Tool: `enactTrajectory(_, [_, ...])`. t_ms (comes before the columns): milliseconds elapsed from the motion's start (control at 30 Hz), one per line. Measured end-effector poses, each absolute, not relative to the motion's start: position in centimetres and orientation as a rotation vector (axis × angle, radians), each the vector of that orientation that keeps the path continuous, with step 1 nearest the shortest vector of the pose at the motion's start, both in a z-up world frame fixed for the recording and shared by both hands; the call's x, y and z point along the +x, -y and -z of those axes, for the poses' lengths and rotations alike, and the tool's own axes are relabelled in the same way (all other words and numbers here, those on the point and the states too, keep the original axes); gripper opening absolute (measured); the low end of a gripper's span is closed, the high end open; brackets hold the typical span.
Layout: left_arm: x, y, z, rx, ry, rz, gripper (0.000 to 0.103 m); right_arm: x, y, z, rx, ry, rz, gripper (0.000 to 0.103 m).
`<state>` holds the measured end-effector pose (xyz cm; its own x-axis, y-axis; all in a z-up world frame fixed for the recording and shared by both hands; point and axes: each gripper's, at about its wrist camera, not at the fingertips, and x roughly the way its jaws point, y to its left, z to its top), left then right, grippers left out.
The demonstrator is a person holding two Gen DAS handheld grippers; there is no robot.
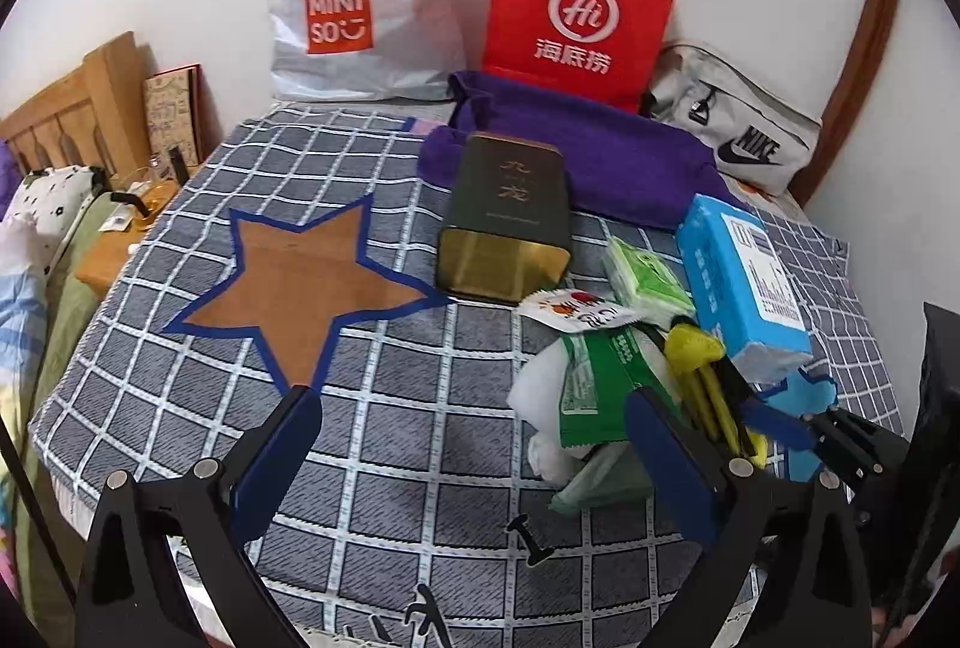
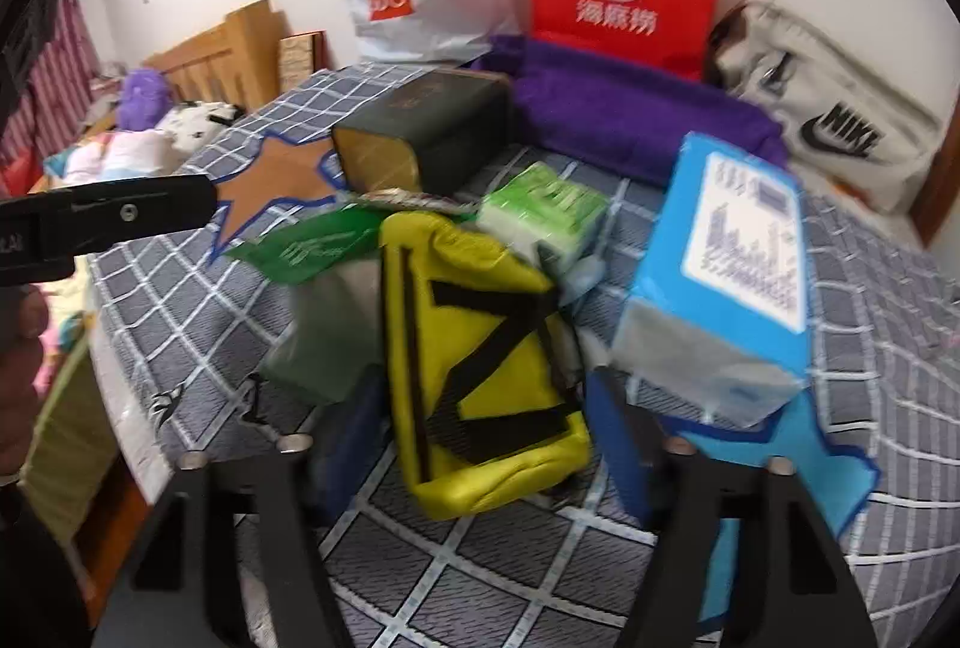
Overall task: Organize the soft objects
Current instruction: 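Reach the right gripper to the yellow strapped pouch and grasp it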
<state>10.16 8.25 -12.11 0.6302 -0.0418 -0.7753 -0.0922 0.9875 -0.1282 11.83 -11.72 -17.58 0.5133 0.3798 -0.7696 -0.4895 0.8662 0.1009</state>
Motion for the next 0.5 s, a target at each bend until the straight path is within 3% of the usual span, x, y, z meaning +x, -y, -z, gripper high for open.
enactTrajectory(67, [10.4,-7.9,12.2,-0.162,-0.894,-0.016,0.101,11.4,12.5,17.1,-0.114,-0.884,-0.526,0.033])
enactTrajectory(100, [10.5,-7.7,12.2,-0.158,-0.894,-0.007,0.101,11.1,13.0,16.8,-0.106,-0.88,-0.527,0.02])
enactTrajectory(133, [10.7,-7.3,12.2,-0.153,-0.896,0.001,0.101,10.8,13.2,16.5,-0.097,-0.879,-0.535,0.018])
enactTrajectory(500, [14.4,-4.1,12.3,-0.085,-0.913,0.054,0.101,9.7,19.1,16.1,0.017,-0.928,-0.474,0.017])
